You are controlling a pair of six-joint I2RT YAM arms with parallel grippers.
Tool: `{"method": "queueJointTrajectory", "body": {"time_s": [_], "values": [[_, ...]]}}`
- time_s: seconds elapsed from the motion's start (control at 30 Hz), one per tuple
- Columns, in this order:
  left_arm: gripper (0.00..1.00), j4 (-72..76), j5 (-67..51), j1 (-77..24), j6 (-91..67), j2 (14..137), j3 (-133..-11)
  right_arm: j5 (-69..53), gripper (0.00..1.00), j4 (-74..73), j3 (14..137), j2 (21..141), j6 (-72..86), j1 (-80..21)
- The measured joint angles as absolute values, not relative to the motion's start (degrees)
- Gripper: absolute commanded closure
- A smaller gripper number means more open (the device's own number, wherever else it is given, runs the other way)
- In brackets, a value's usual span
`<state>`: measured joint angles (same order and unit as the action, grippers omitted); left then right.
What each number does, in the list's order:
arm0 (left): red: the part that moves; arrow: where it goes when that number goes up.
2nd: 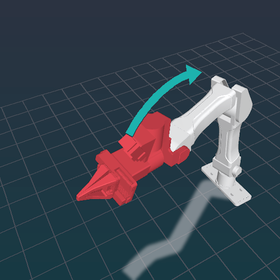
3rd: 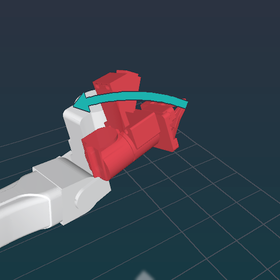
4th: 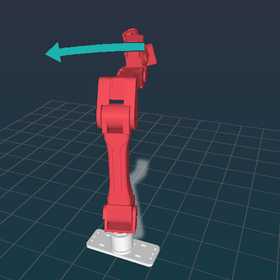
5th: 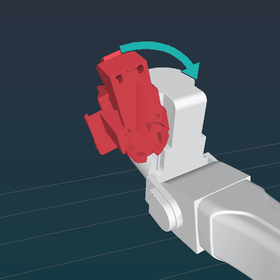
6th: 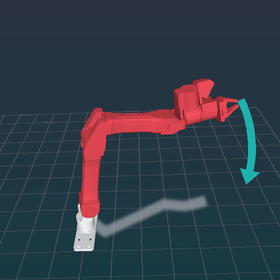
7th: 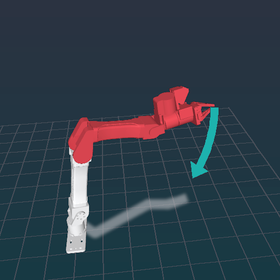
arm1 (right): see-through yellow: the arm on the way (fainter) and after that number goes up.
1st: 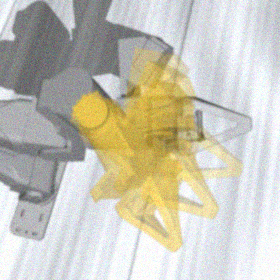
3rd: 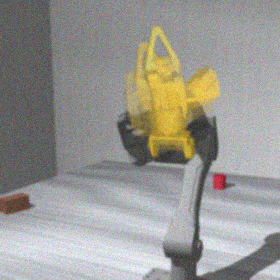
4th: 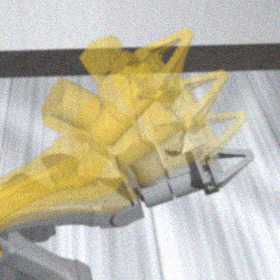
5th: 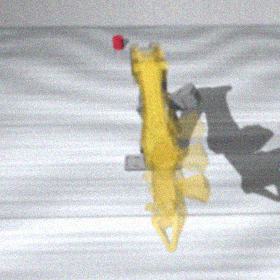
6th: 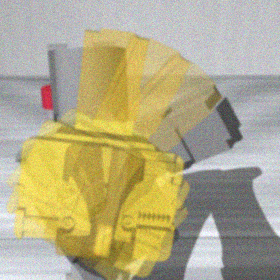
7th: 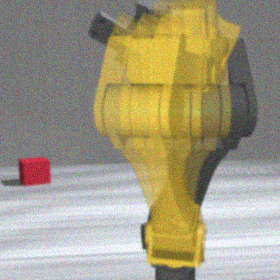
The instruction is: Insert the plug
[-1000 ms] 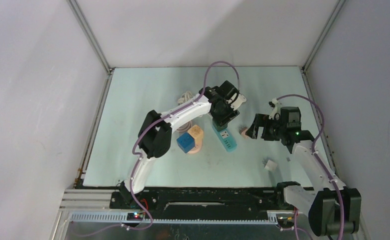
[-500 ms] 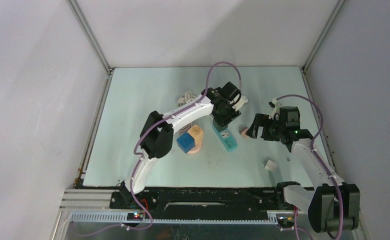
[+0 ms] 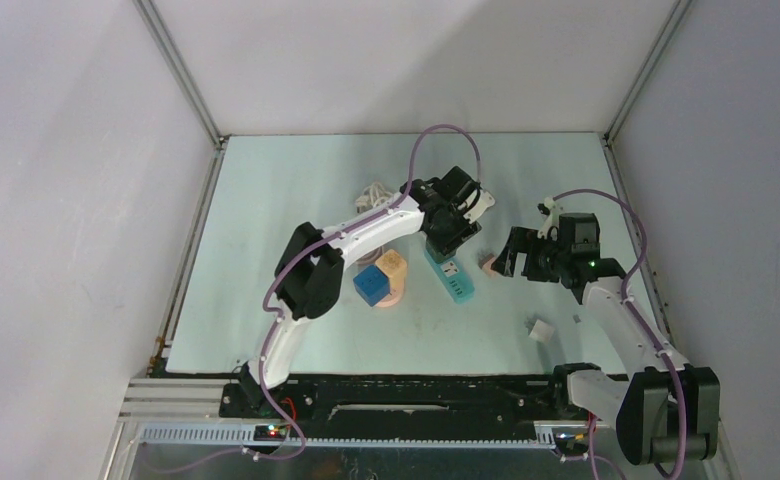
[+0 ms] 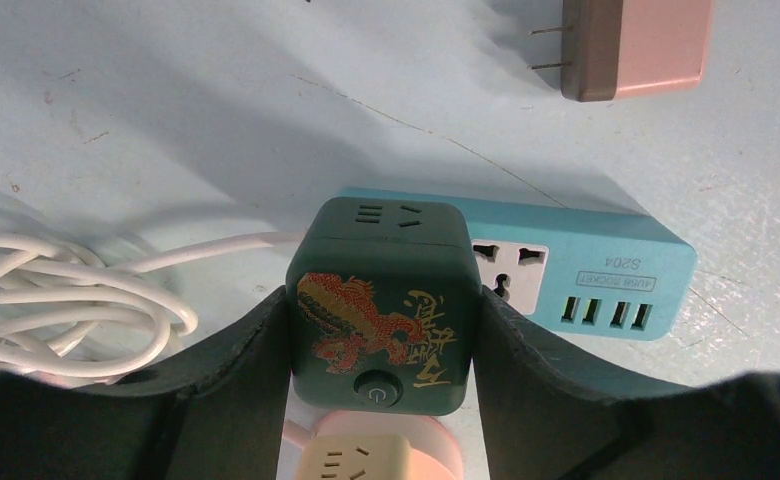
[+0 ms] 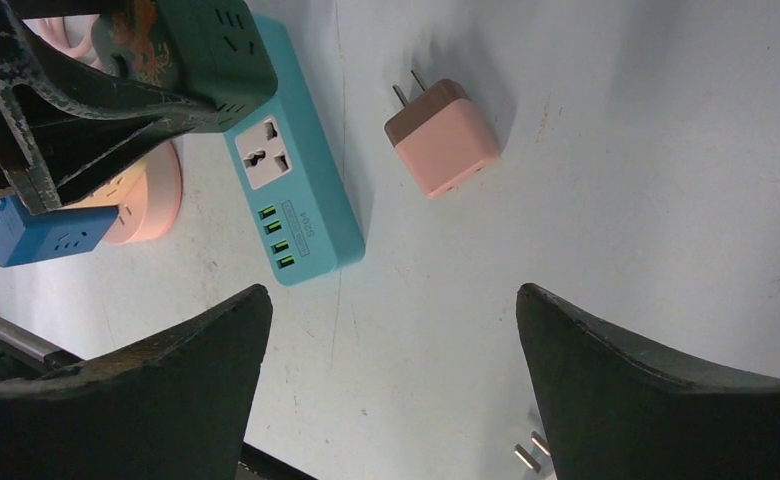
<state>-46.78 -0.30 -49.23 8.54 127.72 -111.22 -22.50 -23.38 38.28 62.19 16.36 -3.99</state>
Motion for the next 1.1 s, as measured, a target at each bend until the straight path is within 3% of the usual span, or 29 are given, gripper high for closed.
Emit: {"method": "queueJointTrajectory", "body": {"time_s": [0.2,0.5,0.73,0.83,0.93,1.03,1.07,1.1], "values": [[1.00,-44.4,-0.5,-49.2,8.4,127.7,-109.7,-22.5,0.01,-23.4,38.3,62.7,16.5,-4.0],[1.00,-25.8,-0.3,-49.8,5.1,125.1,-99.9,-21.8,0.00,-23.5,36.1,59.6,16.6,-4.0],[1.00,-13.3,0.4,-51.4,-1.1,120.7,-82.4,-20.9,0.00,-23.6,36.0,57.7,16.6,-3.9],[0.78,-11.3,1.5,-52.0,-2.6,118.4,-78.7,-20.5,0.01,-23.8,36.0,57.3,16.5,-3.9],[0.44,-11.1,1.9,-52.1,-3.2,117.7,-77.9,-20.5,0.00,-23.9,36.0,57.1,16.6,-3.9],[0.30,-11.3,2.0,-52.2,-3.4,117.3,-77.6,-20.5,0.00,-23.9,36.0,57.0,16.6,-3.9],[0.19,-11.6,2.2,-52.2,-3.7,117.1,-77.5,-20.5,0.01,-23.9,36.0,57.0,16.6,-3.9],[0.15,-12.1,2.5,-52.3,-4.0,116.6,-77.2,-20.5,0.00,-23.9,36.0,57.0,16.6,-4.0]]}}
